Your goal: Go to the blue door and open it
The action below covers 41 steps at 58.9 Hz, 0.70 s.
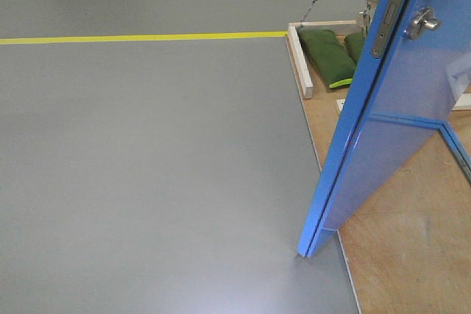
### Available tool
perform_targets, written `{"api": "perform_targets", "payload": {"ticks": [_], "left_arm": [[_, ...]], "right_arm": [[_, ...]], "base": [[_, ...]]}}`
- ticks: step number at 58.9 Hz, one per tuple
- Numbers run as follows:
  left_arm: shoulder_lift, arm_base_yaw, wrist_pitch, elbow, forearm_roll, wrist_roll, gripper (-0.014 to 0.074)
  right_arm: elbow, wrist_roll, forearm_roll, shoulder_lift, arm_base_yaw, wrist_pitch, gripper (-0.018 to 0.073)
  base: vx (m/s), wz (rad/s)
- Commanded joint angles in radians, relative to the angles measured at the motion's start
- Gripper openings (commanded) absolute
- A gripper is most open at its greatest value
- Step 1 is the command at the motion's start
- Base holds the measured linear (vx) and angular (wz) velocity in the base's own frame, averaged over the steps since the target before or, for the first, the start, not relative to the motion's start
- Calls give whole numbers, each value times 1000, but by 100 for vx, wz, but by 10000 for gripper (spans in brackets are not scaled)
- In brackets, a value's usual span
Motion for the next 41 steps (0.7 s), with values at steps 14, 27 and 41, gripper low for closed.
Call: {"api": "perform_targets", "payload": {"ticks": [14,27,41], "left_arm": [[-14,0,-78,-20,-6,-7,73],[-14,0,-78,-20,-6,-7,73],[-14,0,-78,-20,-6,-7,73]], "right_arm": [[-32,-13,46,-51,5,-10,-1],[-32,-13,46,-51,5,-10,-1],[-32,-13,46,-51,5,-10,-1]], "base": [[4,3],[6,5],[7,7]]}}
